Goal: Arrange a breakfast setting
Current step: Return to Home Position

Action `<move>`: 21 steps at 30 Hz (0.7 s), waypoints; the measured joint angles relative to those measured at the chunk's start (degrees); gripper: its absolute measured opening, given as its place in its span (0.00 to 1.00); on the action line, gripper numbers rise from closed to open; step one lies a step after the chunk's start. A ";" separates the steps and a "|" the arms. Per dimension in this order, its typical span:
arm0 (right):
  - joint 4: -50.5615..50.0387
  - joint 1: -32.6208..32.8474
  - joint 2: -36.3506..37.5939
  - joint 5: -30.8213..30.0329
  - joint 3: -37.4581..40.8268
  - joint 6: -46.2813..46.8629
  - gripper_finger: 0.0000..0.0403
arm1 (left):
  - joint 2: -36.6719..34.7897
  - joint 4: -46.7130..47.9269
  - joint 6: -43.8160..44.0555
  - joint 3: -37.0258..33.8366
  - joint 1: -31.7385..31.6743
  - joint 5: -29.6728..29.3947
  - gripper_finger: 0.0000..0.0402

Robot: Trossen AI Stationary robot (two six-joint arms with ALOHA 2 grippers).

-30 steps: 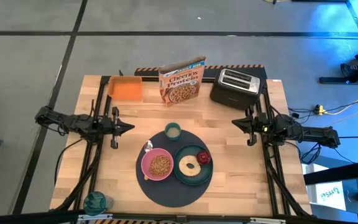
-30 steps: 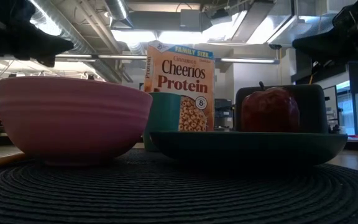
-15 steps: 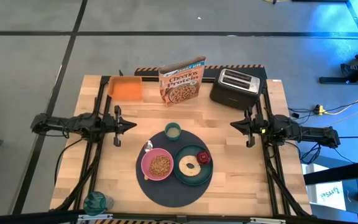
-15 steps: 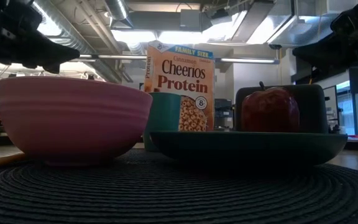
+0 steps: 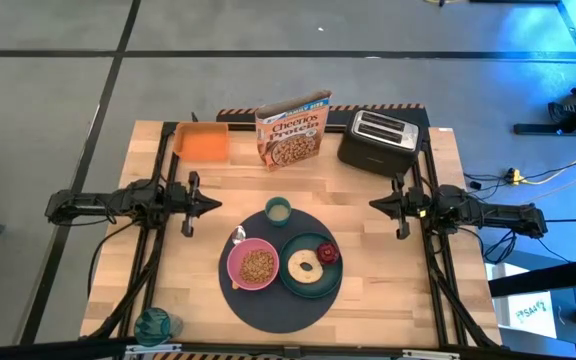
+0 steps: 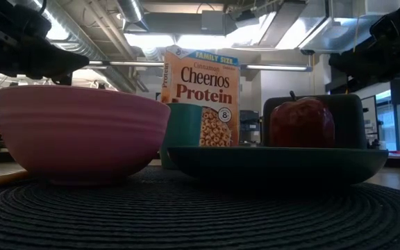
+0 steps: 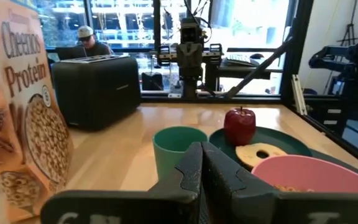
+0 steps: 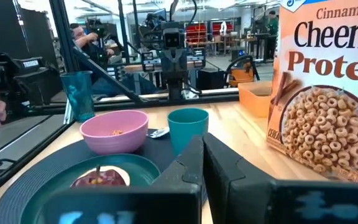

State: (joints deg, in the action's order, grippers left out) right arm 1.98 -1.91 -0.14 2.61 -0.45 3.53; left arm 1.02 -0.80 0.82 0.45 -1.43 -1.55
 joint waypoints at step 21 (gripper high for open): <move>-0.96 0.00 -0.46 -3.03 -0.02 1.03 0.00 | 0.00 0.09 2.05 0.00 0.00 0.61 0.01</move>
State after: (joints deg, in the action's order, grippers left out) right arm 1.02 -1.91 -0.60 -0.42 -0.47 4.56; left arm 1.02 -0.71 2.87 0.45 -1.43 -0.94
